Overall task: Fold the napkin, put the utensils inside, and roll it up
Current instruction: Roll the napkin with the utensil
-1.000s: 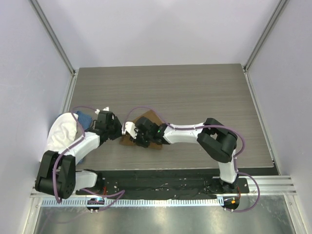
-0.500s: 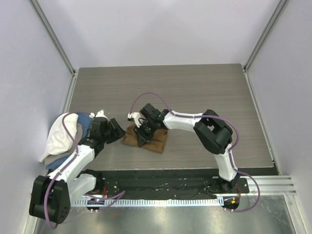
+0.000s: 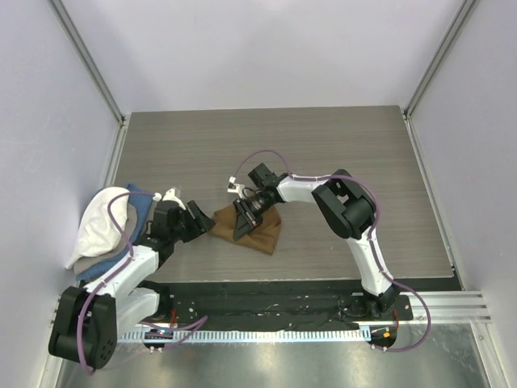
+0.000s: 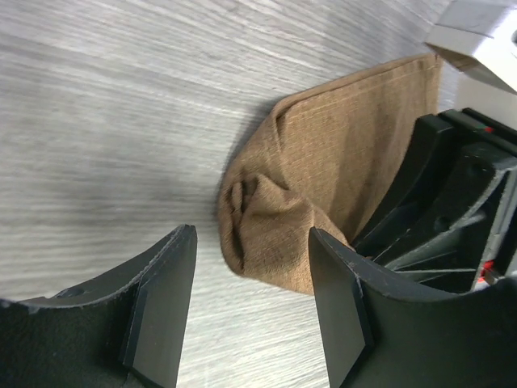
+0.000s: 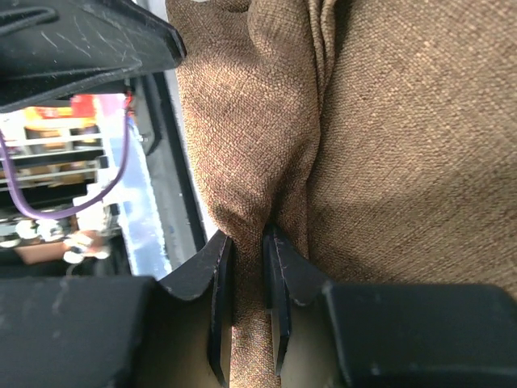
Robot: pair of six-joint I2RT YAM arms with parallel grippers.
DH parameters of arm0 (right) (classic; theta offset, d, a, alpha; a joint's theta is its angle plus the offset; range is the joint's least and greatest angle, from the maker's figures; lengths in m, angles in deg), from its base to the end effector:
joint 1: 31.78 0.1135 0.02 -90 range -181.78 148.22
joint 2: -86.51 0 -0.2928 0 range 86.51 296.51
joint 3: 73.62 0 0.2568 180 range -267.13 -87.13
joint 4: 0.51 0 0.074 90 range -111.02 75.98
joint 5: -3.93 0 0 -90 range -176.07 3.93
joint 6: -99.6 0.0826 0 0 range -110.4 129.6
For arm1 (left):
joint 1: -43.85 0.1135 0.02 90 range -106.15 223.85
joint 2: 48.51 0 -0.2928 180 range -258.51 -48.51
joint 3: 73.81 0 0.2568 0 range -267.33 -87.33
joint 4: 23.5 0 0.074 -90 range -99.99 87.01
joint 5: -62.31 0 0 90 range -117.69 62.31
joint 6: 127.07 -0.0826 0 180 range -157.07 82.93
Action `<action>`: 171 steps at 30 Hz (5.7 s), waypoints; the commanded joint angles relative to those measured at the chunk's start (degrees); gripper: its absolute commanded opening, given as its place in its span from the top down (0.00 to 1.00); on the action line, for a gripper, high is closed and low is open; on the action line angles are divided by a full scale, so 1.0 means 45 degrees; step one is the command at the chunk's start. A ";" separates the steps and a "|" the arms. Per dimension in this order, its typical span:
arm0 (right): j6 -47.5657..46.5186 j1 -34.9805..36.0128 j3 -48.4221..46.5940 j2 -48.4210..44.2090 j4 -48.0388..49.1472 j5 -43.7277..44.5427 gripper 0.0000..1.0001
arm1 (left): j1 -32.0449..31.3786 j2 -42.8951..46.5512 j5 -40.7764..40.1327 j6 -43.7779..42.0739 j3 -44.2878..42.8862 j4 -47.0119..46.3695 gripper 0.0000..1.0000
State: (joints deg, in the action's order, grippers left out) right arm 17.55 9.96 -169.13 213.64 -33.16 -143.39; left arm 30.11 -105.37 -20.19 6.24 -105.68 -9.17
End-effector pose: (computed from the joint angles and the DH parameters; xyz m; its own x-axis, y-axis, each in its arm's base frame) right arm 0.3021 0.3627 0.1055 -0.7532 -0.5719 -0.3251 -0.5331 0.2410 0.8110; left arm 0.2046 -0.0611 0.1514 -0.6767 -0.5347 -0.5062 -0.1795 0.7866 -0.5908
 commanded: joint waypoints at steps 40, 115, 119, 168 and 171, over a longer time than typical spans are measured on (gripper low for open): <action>-0.3384 0.3570 0.3258 -0.6277 0.2823 1.3256 0.24 | 0.0064 -0.4298 0.1828 -0.0170 -0.2600 0.0851 0.79; -0.0418 0.0550 0.0624 -0.1296 -0.0904 0.4513 0.48 | 0.0006 -0.2929 0.1515 -0.0835 -0.0236 -0.3348 0.86; -0.0612 0.0627 0.0624 -0.2641 -0.0884 0.5975 0.40 | -0.0052 -0.3535 0.1905 -0.1226 -0.0766 -0.2644 0.90; -0.6804 0.4534 0.4569 -0.5694 0.3217 1.5862 0.18 | -0.0697 -0.4825 0.2452 -0.2066 -0.2465 -0.0847 0.95; -0.6844 0.4534 0.4530 -0.5634 0.3237 1.5941 0.17 | -0.0717 -0.4767 0.2413 -0.2085 -0.2485 -0.0768 0.96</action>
State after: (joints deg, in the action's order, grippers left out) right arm -11.79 30.17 -146.92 189.64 -18.99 -74.08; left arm 27.36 -127.95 -8.73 -1.54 -115.82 -15.86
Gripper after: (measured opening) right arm 0.826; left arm 0.096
